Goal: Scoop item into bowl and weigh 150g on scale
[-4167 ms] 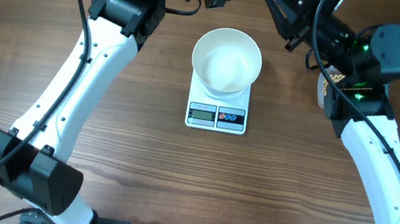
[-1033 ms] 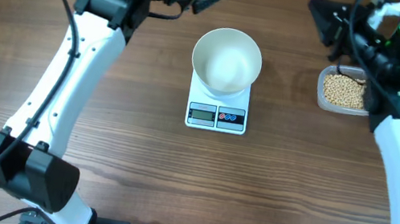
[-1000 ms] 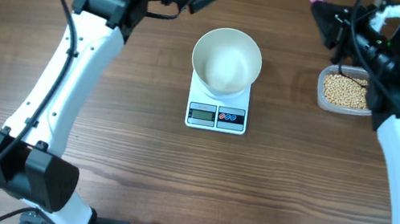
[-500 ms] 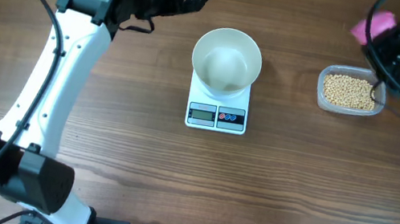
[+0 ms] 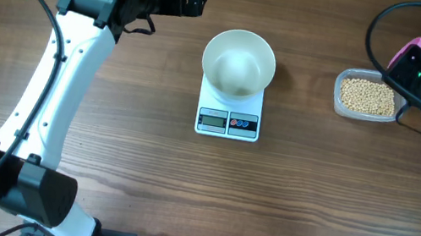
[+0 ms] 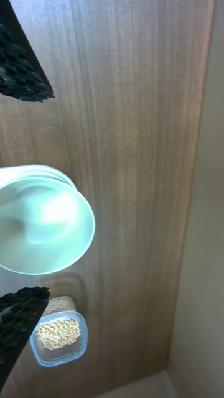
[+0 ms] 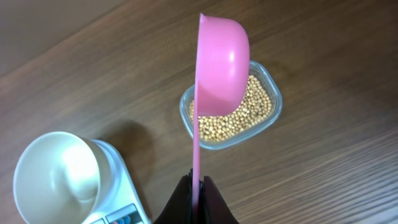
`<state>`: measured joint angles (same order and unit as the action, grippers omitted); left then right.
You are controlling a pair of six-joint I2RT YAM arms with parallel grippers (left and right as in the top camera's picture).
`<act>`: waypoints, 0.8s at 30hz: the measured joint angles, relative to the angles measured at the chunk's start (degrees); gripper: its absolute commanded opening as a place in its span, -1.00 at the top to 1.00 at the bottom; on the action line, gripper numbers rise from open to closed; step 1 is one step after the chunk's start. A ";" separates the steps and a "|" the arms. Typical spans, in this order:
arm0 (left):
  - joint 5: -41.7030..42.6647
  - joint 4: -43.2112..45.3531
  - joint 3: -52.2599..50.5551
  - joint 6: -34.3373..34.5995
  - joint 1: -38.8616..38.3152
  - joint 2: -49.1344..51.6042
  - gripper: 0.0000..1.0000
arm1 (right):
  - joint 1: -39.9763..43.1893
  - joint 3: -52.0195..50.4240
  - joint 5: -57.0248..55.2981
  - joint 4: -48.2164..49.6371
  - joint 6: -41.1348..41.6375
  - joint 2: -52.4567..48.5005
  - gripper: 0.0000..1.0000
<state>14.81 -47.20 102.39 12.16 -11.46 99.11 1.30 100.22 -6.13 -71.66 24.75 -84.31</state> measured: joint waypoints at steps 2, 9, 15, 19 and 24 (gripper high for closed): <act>-0.02 -0.57 0.00 -0.13 0.00 -0.02 -1.00 | 0.00 0.00 -0.15 -0.11 -2.10 0.00 0.91; 0.00 -5.66 0.00 -0.15 0.00 -0.02 -0.74 | 0.00 0.00 -0.98 -0.31 -7.39 0.00 0.91; 3.56 -14.12 0.00 -0.92 0.00 -0.79 -0.57 | 0.00 -0.28 -1.99 0.52 -8.61 0.00 0.92; 8.28 -15.87 0.00 -1.46 0.00 -4.33 0.10 | 0.00 -0.37 -4.09 1.86 -8.63 -0.09 0.92; 10.32 -25.75 0.20 -4.35 0.00 -12.04 0.92 | 0.00 -0.37 -7.50 2.05 -9.68 -1.51 0.92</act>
<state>25.12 -72.95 102.59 7.81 -11.46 87.07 1.30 99.85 -13.63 -69.60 15.07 -85.82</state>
